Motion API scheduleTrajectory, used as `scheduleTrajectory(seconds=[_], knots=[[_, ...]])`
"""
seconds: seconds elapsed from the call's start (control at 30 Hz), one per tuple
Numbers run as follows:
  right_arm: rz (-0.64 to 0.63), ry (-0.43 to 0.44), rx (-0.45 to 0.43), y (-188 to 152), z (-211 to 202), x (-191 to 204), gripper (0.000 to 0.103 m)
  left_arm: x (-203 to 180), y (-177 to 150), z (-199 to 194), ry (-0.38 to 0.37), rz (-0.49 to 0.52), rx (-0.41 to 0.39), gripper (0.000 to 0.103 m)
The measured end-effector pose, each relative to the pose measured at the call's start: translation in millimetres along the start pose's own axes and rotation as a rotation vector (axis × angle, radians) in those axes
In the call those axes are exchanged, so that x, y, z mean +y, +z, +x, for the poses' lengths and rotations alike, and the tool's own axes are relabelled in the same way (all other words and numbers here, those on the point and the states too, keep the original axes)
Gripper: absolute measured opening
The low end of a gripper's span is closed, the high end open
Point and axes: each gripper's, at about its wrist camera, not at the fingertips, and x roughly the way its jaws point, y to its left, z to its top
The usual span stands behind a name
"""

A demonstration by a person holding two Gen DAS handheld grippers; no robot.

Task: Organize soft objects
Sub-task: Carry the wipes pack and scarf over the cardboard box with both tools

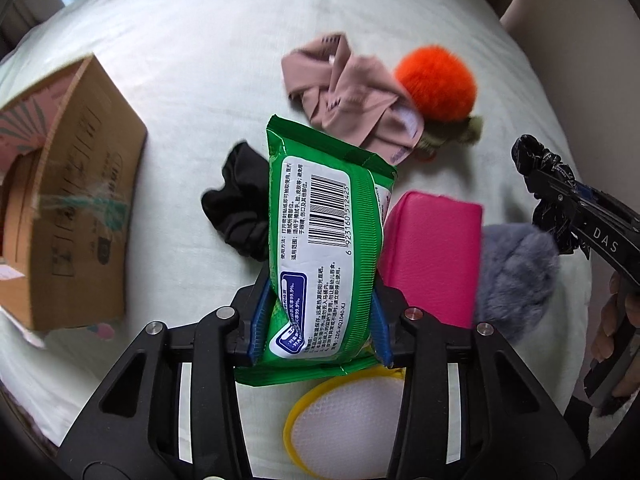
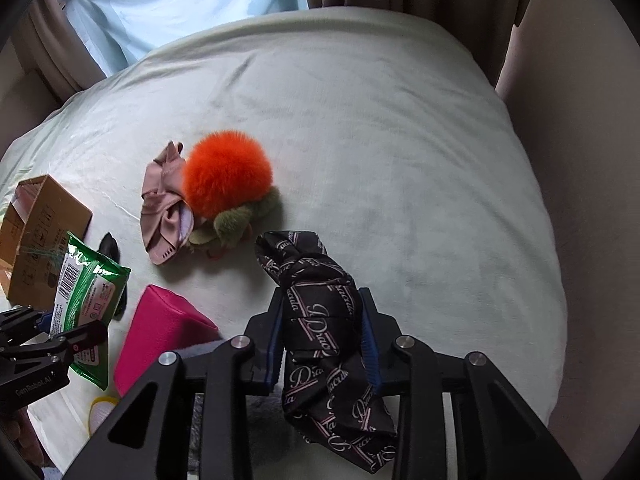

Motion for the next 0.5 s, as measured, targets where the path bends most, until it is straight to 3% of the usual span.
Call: scheduleTrajectory(seconds=[0.27, 0.5], knots=[[0.011, -0.028, -0.089, 12.6, -62.6, 13.2, 0.03, -0.2, 14.4, -63.1, -0.025, 0.024, -0.101, 0.038], [0.01, -0.038, -0.162, 29.3, -137.3, 46.6, 0.03, 2.8, 20.0, -148.1, -0.06, 0.056, -0.211, 0.038]])
